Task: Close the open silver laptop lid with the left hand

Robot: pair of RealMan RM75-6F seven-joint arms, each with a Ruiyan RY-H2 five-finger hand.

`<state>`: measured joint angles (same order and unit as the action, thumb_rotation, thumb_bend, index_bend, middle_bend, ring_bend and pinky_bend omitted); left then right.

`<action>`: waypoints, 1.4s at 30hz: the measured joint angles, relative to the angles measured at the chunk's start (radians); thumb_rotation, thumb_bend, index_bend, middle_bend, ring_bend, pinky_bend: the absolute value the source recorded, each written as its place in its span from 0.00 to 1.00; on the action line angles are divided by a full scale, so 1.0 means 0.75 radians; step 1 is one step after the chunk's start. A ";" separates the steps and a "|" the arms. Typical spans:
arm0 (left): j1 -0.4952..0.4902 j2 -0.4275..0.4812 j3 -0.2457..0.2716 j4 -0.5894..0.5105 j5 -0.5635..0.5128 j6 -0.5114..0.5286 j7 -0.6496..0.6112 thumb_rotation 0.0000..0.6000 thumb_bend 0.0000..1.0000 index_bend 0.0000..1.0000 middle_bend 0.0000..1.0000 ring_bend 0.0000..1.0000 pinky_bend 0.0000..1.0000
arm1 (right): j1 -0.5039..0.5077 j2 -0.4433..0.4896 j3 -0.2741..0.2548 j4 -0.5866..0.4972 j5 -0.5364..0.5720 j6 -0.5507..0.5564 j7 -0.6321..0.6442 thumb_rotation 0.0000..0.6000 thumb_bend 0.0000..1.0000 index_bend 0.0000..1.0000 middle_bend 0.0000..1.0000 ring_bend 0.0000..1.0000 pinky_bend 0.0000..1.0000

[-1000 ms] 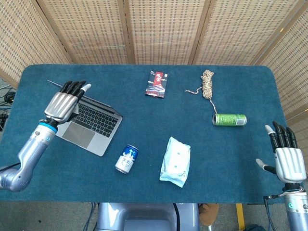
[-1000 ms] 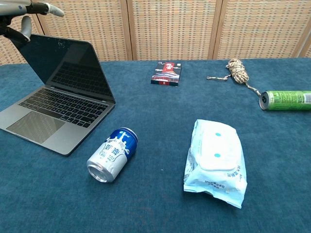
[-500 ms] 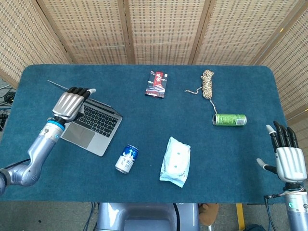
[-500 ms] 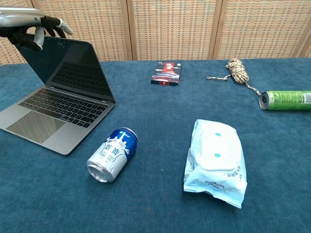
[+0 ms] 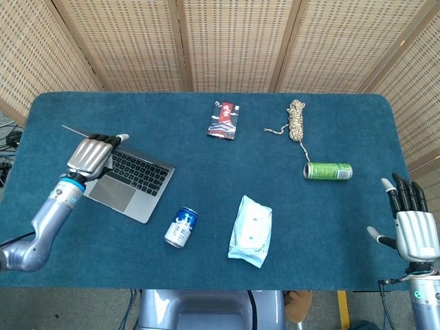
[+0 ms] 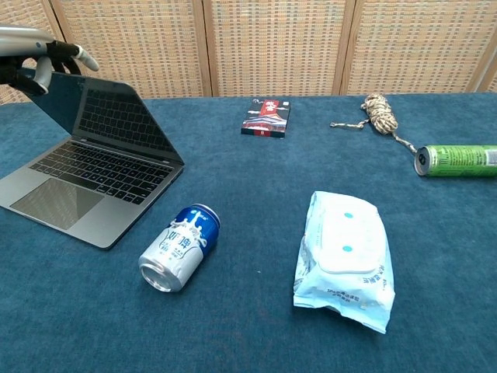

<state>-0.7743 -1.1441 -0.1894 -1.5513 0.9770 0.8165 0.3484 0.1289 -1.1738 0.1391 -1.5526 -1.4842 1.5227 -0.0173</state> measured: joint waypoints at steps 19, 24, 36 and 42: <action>0.069 0.076 0.106 -0.076 0.097 -0.018 -0.104 1.00 1.00 0.15 0.33 0.28 0.25 | -0.007 0.012 -0.008 -0.017 -0.019 0.015 0.012 1.00 0.00 0.04 0.00 0.00 0.00; 0.083 0.058 0.130 -0.054 0.141 -0.025 -0.147 1.00 1.00 0.15 0.33 0.29 0.25 | -0.008 0.014 -0.008 -0.019 -0.019 0.017 0.016 1.00 0.00 0.04 0.00 0.00 0.00; 0.122 -0.036 0.189 0.033 0.251 -0.021 -0.219 1.00 1.00 0.15 0.33 0.29 0.25 | -0.010 0.025 -0.005 -0.022 -0.016 0.018 0.040 1.00 0.00 0.04 0.00 0.00 0.00; 0.140 -0.089 0.209 0.087 0.281 -0.023 -0.263 1.00 1.00 0.15 0.33 0.29 0.25 | -0.012 0.028 -0.004 -0.022 -0.017 0.021 0.047 1.00 0.00 0.04 0.00 0.00 0.00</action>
<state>-0.6693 -1.2110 -0.0323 -1.4860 1.1876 0.7991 0.1514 0.1199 -1.1530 0.1359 -1.5694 -1.4966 1.5384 0.0181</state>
